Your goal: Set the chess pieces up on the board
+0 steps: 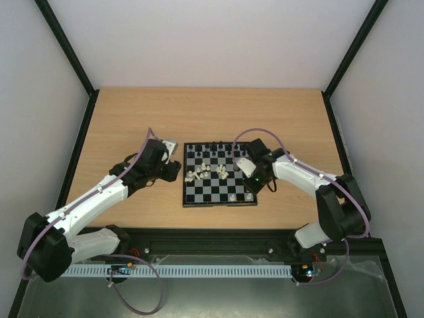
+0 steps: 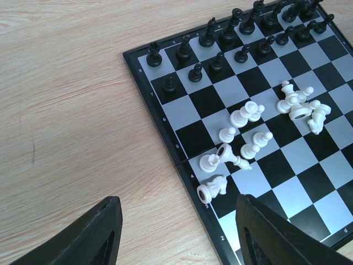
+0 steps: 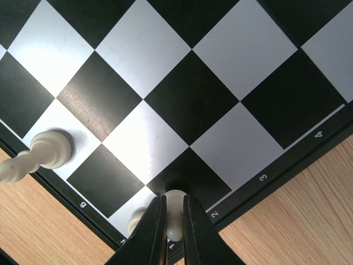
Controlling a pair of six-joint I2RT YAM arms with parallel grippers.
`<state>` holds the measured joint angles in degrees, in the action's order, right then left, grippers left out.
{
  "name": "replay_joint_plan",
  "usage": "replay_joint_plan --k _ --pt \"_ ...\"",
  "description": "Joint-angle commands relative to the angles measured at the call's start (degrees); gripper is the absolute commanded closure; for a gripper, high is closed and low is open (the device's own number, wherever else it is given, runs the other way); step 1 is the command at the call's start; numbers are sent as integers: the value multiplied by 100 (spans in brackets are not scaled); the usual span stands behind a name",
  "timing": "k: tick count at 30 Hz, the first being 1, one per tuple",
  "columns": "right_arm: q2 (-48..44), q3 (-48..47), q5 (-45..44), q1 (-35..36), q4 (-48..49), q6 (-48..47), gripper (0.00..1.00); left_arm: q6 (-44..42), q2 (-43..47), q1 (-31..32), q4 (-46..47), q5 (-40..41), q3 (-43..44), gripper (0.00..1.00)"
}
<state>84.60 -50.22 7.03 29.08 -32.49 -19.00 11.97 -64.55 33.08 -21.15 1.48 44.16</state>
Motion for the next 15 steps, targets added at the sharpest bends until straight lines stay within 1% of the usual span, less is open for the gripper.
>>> replay_joint_plan --k 1,9,12,15 --pt "134 62 -69 -25 7 54 92 7 -40 -21 -38 -33 42 42" --pt "171 91 -76 -30 97 97 90 7 -40 -21 -36 -44 54 42" --pt "136 58 -112 -26 73 132 80 2 -48 -22 -30 -47 41 42" --pt "-9 -110 -34 -27 -104 126 73 5 -65 -23 -27 -50 45 42"
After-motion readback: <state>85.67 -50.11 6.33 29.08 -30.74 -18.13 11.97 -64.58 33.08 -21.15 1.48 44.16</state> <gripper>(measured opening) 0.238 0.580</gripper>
